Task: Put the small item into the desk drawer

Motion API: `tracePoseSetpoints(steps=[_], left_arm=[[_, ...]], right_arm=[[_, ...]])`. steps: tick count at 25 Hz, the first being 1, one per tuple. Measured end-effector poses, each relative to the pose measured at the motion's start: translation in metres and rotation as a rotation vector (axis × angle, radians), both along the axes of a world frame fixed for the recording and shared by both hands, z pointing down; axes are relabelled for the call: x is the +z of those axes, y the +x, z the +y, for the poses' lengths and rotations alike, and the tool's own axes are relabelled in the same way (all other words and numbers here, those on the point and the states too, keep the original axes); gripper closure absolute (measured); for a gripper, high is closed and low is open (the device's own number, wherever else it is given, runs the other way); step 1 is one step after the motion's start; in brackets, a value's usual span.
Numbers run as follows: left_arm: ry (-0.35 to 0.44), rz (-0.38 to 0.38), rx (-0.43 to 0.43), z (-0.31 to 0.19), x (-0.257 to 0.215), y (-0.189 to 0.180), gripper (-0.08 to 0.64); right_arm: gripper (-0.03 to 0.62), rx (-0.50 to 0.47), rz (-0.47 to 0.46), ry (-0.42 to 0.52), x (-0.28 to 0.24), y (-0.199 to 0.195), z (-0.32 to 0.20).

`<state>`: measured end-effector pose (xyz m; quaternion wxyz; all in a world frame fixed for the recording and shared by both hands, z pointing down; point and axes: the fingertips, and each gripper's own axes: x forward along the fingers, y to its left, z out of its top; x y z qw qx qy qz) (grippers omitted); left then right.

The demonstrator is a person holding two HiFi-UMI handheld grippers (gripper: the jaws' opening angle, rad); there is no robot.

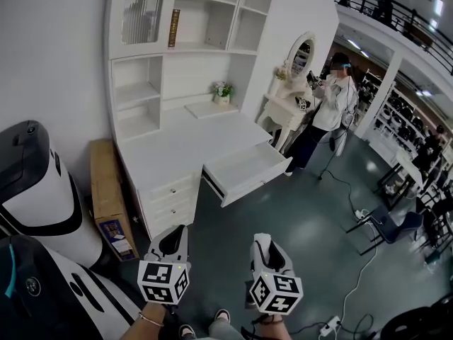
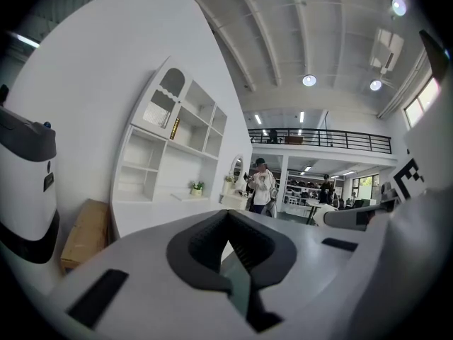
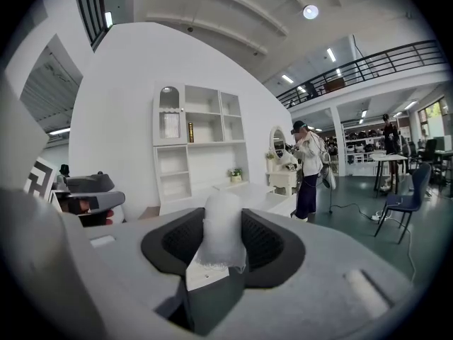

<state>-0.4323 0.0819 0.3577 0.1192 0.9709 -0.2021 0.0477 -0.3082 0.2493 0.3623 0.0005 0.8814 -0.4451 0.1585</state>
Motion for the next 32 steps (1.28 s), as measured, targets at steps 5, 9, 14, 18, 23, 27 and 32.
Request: tracePoseSetpoints(steps=[5,9,14,18,23,27,32], left_arm=[[0.000,-0.024,0.005,-0.004,0.008,0.020,0.563],[0.007,-0.031,-0.007,-0.012,0.007,0.050,0.563],[0.028,-0.033,-0.002,-0.014,-0.003,0.108,0.563],[0.046,-0.039,0.003,-0.014,-0.012,0.156,0.563],[0.054,-0.050,0.011,-0.009,-0.014,0.216,0.563],[0.056,-0.060,0.013,-0.010,-0.011,0.259,0.563],[0.050,-0.067,-0.004,-0.015,-0.009,0.299,0.563]], right_arm=[[0.426,0.005,-0.007,0.000,0.004,0.026,-0.006],[0.426,-0.011,-0.005,-0.007,0.004,0.060,-0.015],[0.426,-0.004,0.006,0.019,-0.008,0.122,-0.016],[0.426,-0.005,0.000,0.021,-0.012,0.171,-0.017],[0.426,-0.001,-0.016,0.024,-0.011,0.232,-0.010],[0.426,0.007,-0.020,0.032,-0.010,0.279,-0.008],[0.426,0.001,-0.031,0.041,-0.007,0.322,-0.010]])
